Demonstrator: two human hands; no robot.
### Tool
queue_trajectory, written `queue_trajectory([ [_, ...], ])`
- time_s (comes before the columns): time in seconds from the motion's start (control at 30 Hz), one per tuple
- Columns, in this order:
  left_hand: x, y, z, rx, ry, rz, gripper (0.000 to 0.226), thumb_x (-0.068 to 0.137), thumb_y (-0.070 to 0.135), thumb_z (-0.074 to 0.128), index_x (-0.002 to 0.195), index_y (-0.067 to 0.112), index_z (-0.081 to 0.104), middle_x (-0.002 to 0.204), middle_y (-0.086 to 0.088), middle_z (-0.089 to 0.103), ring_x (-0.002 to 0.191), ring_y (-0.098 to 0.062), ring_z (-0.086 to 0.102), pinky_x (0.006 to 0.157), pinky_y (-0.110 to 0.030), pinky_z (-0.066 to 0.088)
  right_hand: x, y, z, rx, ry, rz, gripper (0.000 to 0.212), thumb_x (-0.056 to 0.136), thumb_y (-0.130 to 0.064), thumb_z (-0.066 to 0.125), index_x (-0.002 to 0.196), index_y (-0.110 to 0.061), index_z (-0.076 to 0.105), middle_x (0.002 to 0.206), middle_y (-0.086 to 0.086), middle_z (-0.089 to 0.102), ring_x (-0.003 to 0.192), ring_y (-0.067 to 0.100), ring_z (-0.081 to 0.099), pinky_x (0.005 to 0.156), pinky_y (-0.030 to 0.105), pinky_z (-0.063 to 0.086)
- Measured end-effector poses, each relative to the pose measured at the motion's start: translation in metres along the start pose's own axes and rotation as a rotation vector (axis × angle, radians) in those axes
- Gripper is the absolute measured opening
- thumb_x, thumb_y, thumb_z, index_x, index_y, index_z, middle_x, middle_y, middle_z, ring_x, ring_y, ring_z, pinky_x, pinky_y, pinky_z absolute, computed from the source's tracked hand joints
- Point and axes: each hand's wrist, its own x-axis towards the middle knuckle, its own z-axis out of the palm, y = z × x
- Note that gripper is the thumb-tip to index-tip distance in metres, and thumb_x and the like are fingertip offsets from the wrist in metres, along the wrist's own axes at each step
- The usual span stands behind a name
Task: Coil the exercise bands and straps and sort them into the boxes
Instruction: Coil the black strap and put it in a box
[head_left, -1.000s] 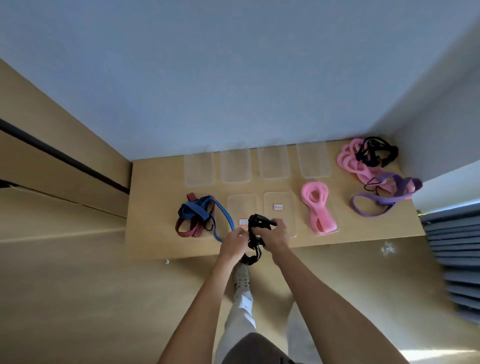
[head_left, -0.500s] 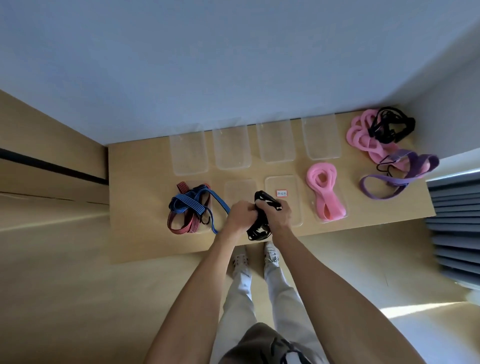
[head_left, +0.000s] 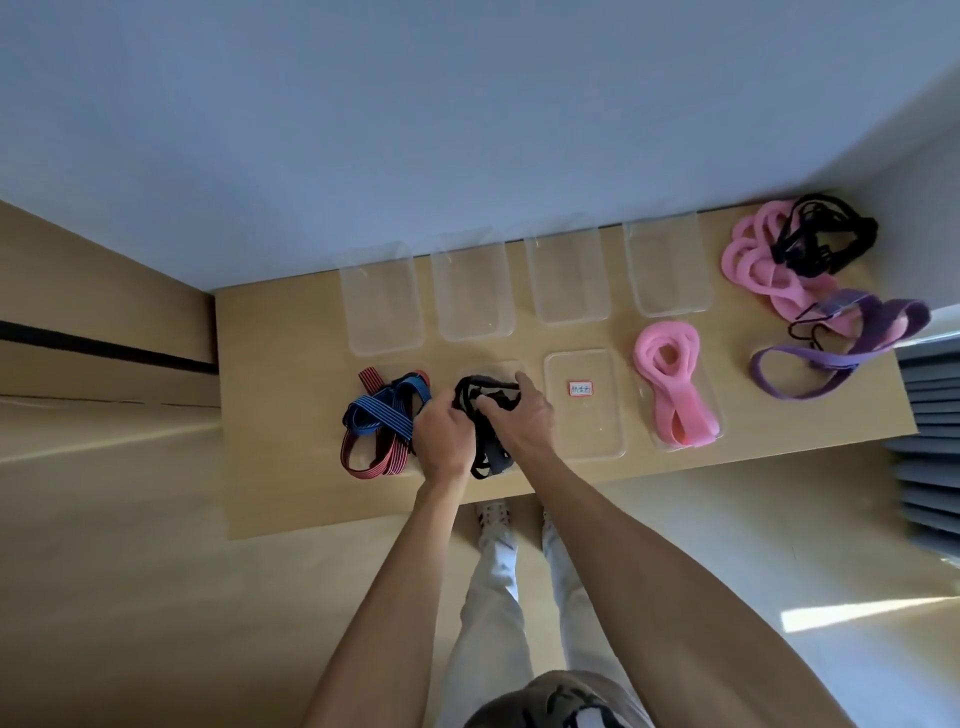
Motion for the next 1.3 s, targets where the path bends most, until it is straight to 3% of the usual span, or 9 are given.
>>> queue_trajectory([
  [0.07,-0.004,0.003,-0.002,0.008,0.047,0.036,0.022,0.088,-0.002,0.043,0.071,0.008,0.052,0.074,-0.005,0.056,0.069,-0.026,0.052,0.058,-0.034,0.041,-0.008,-0.001,-0.002,-0.024,0.081,-0.009,0.067,0.087,-0.041,0.060,0.148,-0.025,0.039,0.131,0.010,0.056,0.120,0.031,0.053,0.097,0.041,0.044],
  [0.2,-0.013,0.018,-0.009,0.005,0.095,0.148,0.027,0.094,0.002,0.048,0.101,0.009,0.073,0.100,-0.007,0.071,0.091,-0.025,0.065,0.073,-0.032,0.053,-0.029,-0.005,-0.020,-0.028,0.163,-0.076,0.047,0.086,-0.014,0.053,0.133,-0.013,0.055,0.117,0.012,0.061,0.107,0.034,0.059,0.087,0.038,0.048],
  [0.33,-0.031,0.055,-0.016,-0.027,0.082,0.310,0.022,0.093,0.001,0.052,0.093,0.008,0.073,0.083,-0.005,0.072,0.078,-0.025,0.066,0.061,-0.030,0.046,-0.050,-0.009,-0.058,-0.010,0.227,-0.131,0.043,0.084,-0.006,0.053,0.127,-0.010,0.060,0.115,0.011,0.063,0.104,0.032,0.062,0.086,0.040,0.052],
  [0.7,-0.106,0.241,0.010,-0.119,-0.075,0.816,0.014,0.092,-0.001,0.062,0.099,0.003,0.074,0.093,-0.006,0.076,0.083,-0.021,0.069,0.074,-0.035,0.056,-0.069,0.001,-0.257,-0.059,0.317,-0.258,0.037,0.086,-0.012,0.053,0.120,-0.020,0.065,0.113,0.005,0.066,0.096,0.025,0.063,0.077,0.032,0.050],
  [0.8,-0.113,0.279,0.038,-0.093,-0.161,0.774,0.018,0.094,0.003,0.059,0.103,0.005,0.075,0.099,-0.006,0.077,0.090,-0.019,0.069,0.078,-0.029,0.053,-0.061,0.018,-0.308,-0.046,0.373,-0.273,0.035,0.086,-0.011,0.055,0.118,-0.019,0.067,0.106,0.004,0.071,0.096,0.026,0.065,0.070,0.030,0.047],
  [0.97,-0.132,0.301,0.096,0.097,-0.283,0.689,0.018,0.096,0.008,0.057,0.104,0.010,0.074,0.097,0.002,0.074,0.086,-0.009,0.063,0.072,-0.013,0.044,-0.041,0.082,-0.369,0.082,0.366,-0.160,0.033,0.087,-0.011,0.057,0.118,-0.011,0.068,0.107,0.010,0.070,0.100,0.030,0.065,0.082,0.037,0.055],
  [1.1,-0.142,0.315,0.143,0.191,-0.331,0.607,0.017,0.093,0.007,0.057,0.091,0.018,0.069,0.080,0.014,0.064,0.081,-0.013,0.064,0.061,-0.014,0.042,-0.022,0.125,-0.404,0.152,0.321,-0.103,0.033,0.088,-0.003,0.052,0.116,-0.008,0.068,0.101,0.011,0.063,0.083,0.025,0.059,0.062,0.028,0.049],
  [1.23,-0.135,0.345,0.184,0.270,-0.358,0.554,0.021,0.091,0.005,0.055,0.105,0.007,0.070,0.103,-0.002,0.071,0.095,-0.020,0.066,0.078,-0.028,0.050,-0.001,0.144,-0.434,0.149,0.295,-0.029,0.028,0.091,-0.007,0.051,0.113,-0.012,0.068,0.106,0.011,0.065,0.087,0.026,0.061,0.068,0.032,0.052],
  [1.3,-0.123,0.362,0.205,0.306,-0.338,0.556,0.021,0.089,0.005,0.055,0.103,0.006,0.070,0.105,-0.008,0.072,0.093,-0.024,0.065,0.072,-0.029,0.045,0.013,0.149,-0.444,0.151,0.293,-0.013,0.027,0.093,-0.008,0.051,0.113,-0.013,0.069,0.107,0.011,0.066,0.084,0.024,0.058,0.066,0.029,0.047],
])
